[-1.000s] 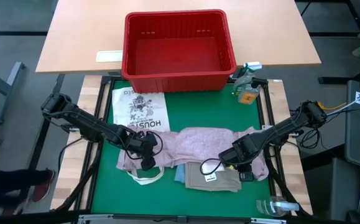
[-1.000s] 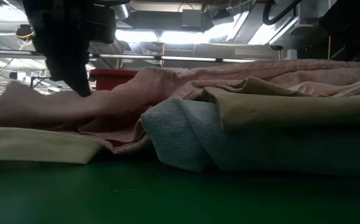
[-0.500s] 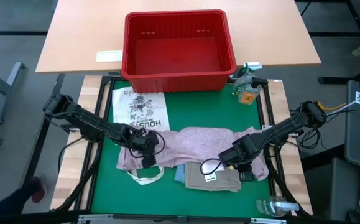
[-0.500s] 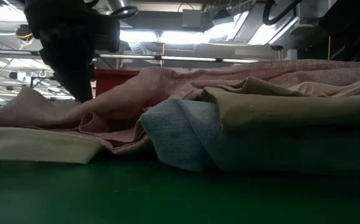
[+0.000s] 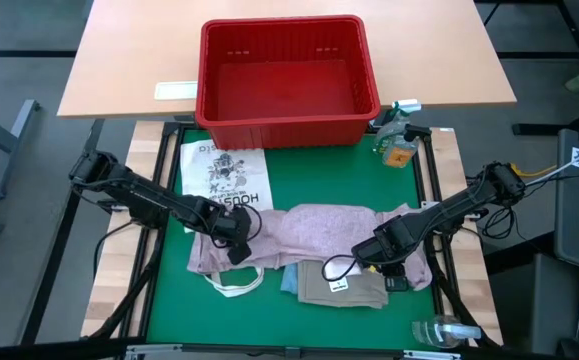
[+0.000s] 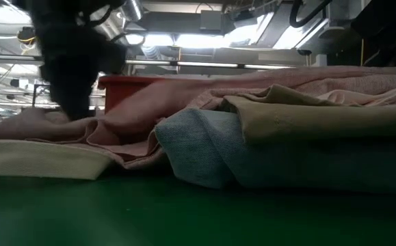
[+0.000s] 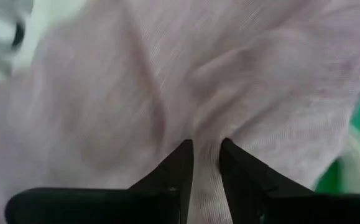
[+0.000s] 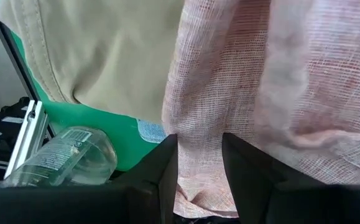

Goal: Fold laundry
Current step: Fold the pink polo

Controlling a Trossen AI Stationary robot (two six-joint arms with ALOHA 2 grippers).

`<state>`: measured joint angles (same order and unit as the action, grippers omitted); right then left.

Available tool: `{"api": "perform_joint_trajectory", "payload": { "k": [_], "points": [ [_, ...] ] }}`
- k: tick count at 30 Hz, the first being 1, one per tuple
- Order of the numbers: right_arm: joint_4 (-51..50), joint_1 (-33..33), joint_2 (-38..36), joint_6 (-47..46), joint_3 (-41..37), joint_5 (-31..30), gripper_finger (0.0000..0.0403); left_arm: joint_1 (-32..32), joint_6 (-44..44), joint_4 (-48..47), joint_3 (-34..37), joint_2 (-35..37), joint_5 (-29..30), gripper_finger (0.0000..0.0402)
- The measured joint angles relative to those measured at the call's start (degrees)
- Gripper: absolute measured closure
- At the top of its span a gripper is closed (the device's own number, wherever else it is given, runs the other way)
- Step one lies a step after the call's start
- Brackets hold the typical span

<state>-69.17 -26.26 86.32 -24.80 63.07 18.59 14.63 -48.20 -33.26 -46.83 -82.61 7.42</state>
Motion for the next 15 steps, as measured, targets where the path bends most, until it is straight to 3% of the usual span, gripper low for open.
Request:
{"api": "perform_joint_trajectory", "payload": {
  "k": [5,15],
  "points": [
    [-1.93,-0.01,0.02,2.15,3.03,-0.84,0.0276,1.18,-6.08,-0.64,4.52,0.0,-2.22,0.0333],
    [-6.34,0.0,0.0,4.2,11.28,-13.14,0.0276,2.05,-12.84,-14.79,6.21,0.0,-6.63,0.0347]
  ]
}}
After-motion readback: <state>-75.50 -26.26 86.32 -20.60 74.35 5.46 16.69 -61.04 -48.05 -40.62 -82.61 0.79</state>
